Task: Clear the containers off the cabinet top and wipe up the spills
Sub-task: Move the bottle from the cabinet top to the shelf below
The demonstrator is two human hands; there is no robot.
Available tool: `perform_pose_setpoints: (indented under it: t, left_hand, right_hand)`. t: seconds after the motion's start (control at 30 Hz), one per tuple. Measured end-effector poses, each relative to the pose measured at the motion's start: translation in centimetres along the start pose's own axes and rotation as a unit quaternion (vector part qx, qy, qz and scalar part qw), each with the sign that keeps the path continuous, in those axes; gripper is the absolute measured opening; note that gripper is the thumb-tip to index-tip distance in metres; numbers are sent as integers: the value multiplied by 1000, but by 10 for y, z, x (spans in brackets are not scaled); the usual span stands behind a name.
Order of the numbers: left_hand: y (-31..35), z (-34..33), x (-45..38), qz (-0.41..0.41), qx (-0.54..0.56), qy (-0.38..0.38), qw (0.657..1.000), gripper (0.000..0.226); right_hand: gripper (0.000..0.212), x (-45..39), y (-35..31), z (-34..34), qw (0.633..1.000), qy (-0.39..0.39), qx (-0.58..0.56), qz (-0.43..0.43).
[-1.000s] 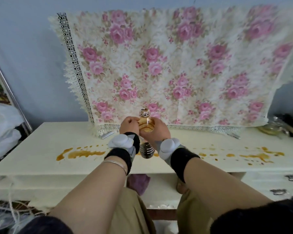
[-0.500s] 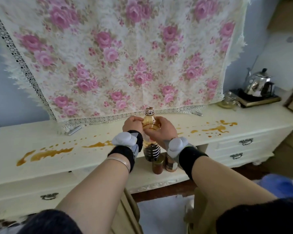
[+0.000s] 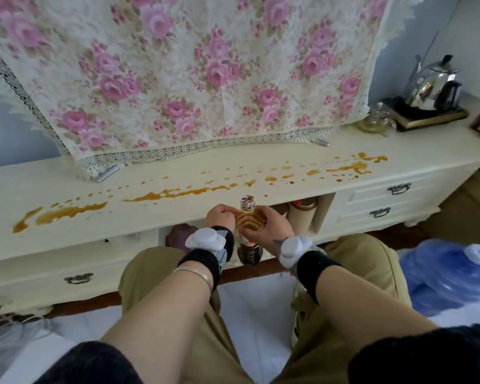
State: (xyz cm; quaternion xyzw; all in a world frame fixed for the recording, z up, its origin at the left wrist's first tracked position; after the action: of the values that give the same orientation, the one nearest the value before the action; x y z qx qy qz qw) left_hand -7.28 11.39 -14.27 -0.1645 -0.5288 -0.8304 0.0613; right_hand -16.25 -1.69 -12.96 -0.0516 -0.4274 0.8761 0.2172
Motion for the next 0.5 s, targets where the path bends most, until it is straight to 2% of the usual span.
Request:
perform_pose_setpoints:
  t: [0.17,0.43,0.5]
  left_hand:
    - [-60,-9,-12,56,-37,-32,997,41]
    - [-112,-22,-35,117,-11,-60,991,48]
    - [-121,-25,-38,119,6,-59,991,41]
  right_hand:
    - [70,1,37,-46,999,-34,0,-38]
    - [68,-16,69,-86,998,-52,-6,-44]
    - [69,-22,75,-95,998,-41,11,-41]
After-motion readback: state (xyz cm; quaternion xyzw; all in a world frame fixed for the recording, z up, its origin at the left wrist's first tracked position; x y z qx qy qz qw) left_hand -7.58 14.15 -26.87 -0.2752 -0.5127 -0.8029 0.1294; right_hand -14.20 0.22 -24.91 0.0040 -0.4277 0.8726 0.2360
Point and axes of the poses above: each hand's wrist, its own x-axis away from the middle knuckle, its own z-axis out of the back of the hand, y = z × x, the point moved 8 cm from there along -x, towards the middle knuckle, and after that the axes turned 1 degree about -x, right-handed, at the moved point
